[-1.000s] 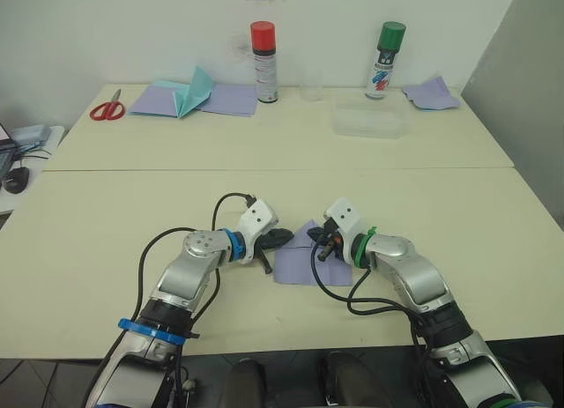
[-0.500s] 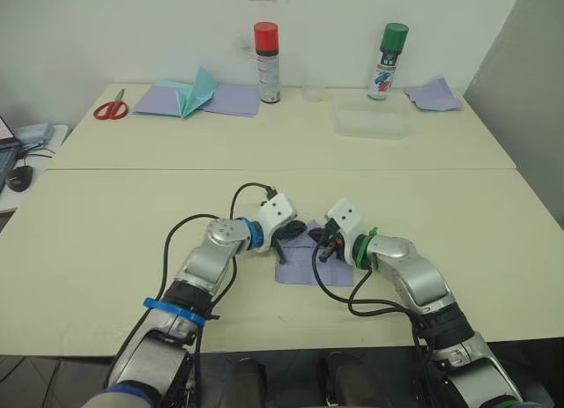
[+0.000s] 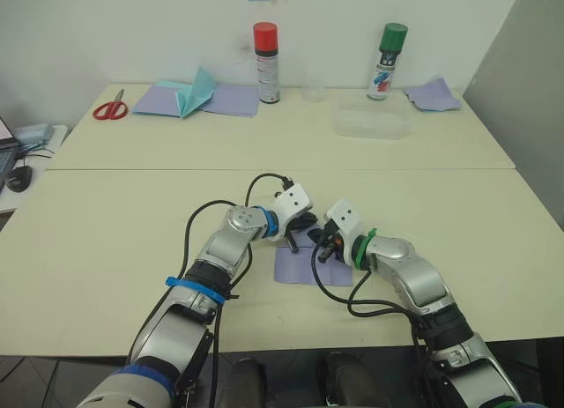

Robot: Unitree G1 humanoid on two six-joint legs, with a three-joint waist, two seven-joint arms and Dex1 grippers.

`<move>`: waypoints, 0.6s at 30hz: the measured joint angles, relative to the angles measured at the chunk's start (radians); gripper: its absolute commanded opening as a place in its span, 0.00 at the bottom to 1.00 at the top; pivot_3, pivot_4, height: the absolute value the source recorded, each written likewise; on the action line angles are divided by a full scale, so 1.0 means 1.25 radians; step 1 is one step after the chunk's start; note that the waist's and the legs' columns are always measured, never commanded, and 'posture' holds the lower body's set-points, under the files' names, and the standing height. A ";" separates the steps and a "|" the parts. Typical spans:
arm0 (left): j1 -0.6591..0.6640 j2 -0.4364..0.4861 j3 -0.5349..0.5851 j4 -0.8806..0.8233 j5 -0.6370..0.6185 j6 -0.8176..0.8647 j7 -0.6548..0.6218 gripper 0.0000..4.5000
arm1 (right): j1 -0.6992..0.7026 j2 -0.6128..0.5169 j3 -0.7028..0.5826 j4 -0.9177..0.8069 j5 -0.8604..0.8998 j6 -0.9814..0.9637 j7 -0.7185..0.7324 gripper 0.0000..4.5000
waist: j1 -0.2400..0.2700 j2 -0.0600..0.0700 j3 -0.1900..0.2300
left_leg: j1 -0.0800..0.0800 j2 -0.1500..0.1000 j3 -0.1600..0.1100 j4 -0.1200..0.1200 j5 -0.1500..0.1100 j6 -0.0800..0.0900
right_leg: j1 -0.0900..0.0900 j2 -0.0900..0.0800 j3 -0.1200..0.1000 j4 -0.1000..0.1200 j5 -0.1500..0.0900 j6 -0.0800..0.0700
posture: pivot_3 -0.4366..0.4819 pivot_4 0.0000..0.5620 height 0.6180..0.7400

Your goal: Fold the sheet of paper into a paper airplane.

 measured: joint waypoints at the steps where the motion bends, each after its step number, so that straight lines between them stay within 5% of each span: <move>1: 0.015 0.012 0.000 -0.027 0.000 0.008 -0.006 0.01 | -0.001 0.001 0.000 0.001 0.000 -0.001 0.000 0.00 | -0.002 0.000 0.000 | 0.000 0.000 0.000 0.000 0.000 0.000 | 0.000 0.000 0.000 0.000 0.000 0.000 | 0.48 0.27 1.00; 18: 0.258 0.179 0.035 -0.415 -0.037 0.165 -0.036 0.01 | -0.014 0.000 0.009 0.030 -0.001 -0.024 0.007 0.00 | -0.009 0.000 0.000 | 0.004 0.001 0.000 -0.001 0.000 0.000 | 0.002 -0.001 0.001 0.000 0.000 -0.001 | 0.48 0.27 1.00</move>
